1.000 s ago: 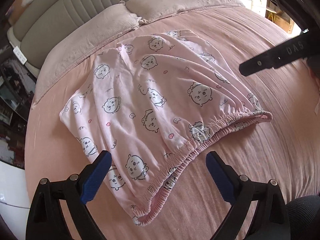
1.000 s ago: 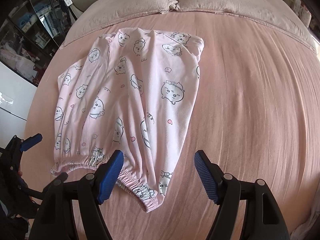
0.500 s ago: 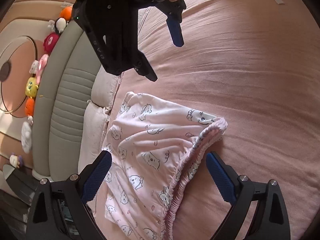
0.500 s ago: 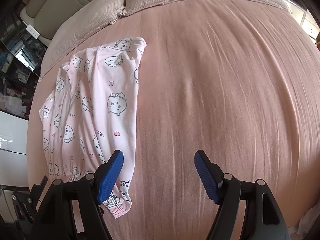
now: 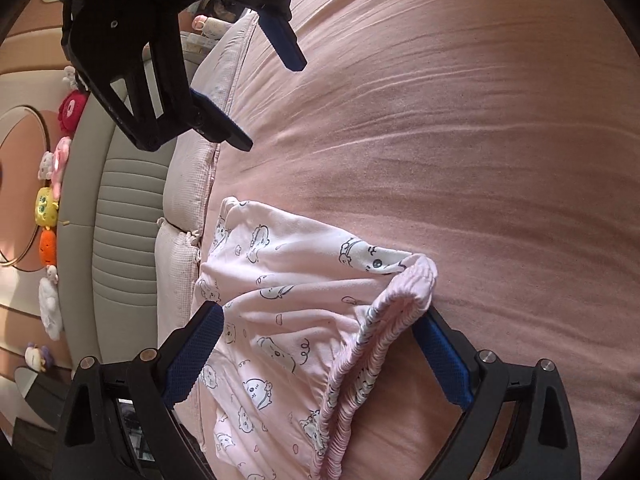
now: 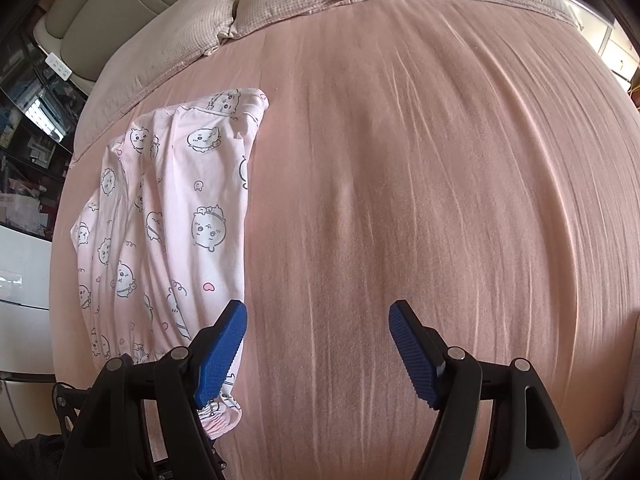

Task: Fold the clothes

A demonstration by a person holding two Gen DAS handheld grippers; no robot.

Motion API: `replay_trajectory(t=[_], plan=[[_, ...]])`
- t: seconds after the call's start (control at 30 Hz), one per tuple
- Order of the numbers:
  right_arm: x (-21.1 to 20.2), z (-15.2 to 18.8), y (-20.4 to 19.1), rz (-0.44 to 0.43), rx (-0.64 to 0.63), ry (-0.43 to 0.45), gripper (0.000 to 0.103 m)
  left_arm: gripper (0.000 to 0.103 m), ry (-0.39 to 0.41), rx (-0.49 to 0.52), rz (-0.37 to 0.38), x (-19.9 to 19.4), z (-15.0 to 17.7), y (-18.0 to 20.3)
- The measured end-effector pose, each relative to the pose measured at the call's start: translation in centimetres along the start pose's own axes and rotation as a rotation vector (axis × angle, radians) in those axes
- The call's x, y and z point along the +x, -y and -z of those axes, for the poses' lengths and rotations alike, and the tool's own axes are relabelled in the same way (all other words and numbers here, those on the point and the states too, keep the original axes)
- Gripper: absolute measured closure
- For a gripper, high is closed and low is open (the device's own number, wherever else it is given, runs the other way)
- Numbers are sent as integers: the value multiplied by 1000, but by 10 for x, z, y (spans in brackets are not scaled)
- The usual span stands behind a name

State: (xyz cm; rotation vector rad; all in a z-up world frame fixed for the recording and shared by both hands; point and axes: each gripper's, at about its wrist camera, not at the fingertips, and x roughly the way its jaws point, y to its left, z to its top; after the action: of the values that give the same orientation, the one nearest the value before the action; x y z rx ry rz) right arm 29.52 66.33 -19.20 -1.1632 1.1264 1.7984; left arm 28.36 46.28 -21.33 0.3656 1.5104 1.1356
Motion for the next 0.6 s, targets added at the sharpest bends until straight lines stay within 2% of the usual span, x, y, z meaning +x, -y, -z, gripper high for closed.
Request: replay_trajectory(t=[0.1, 0.17, 0.2, 0.23, 0.27, 0.3, 0.33, 0.43, 0.5, 0.6], plan=[[4, -7, -1, -8, -11, -10, 30, 8, 26, 46, -43, 3, -6, 4], [9, -12, -2, -12, -14, -22, 30, 21, 53, 77, -53, 4, -8, 8], [11, -14, -2, -13, -14, -30, 30, 36, 63, 85, -51, 4, -9, 10], [14, -16, -2, -18, -16, -37, 30, 45, 65, 89, -46, 4, -8, 12], [16, -18, -2, -22, -18, -45, 30, 47, 64, 80, -29, 4, -8, 12], [18, -20, -3, -26, -22, -50, 30, 55, 63, 70, -12, 4, -8, 12], [21, -23, -3, -31, -21, -54, 30, 66, 62, 59, 4, 3, -7, 12], [28, -30, -3, -66, -2, -80, 30, 84, 78, -20, 33, -4, -4, 3], [33, -35, -3, -98, 21, -99, 30, 89, 81, -93, 47, -8, -1, -11], [41, -43, -4, -146, 52, -121, 30, 92, 37, -200, 43, -6, 7, -37]])
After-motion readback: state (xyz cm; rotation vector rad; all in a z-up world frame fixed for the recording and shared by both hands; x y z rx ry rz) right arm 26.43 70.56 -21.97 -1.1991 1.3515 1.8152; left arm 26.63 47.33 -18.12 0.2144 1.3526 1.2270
